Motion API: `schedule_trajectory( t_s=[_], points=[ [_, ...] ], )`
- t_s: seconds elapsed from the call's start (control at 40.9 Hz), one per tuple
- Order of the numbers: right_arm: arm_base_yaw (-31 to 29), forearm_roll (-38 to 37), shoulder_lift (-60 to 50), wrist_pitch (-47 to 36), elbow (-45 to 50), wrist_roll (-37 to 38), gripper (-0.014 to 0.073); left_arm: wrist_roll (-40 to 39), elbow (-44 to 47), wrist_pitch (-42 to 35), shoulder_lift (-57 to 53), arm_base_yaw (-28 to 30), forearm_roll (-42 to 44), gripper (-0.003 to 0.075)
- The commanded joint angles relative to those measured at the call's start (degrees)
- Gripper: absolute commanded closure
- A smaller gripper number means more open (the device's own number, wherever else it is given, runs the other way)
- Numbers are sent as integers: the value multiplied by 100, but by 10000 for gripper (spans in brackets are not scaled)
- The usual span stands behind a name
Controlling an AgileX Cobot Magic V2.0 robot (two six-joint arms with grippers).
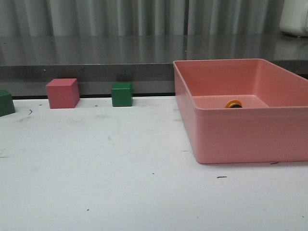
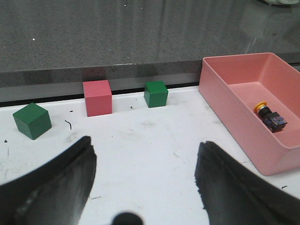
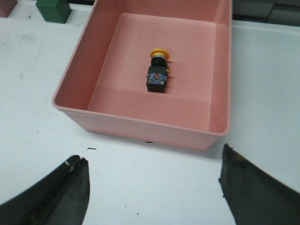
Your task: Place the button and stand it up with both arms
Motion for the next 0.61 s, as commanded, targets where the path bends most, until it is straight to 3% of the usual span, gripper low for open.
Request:
schedule_trajectory(
  t_s=[0.0, 0.586],
  points=[
    [161, 58, 574, -150, -489, -79, 0, -32, -191, -417, 56, -51, -82, 281],
    [262, -14, 4382, 426, -2738, 231, 1, -32, -191, -428, 56, -51, -82, 281]
  ],
)
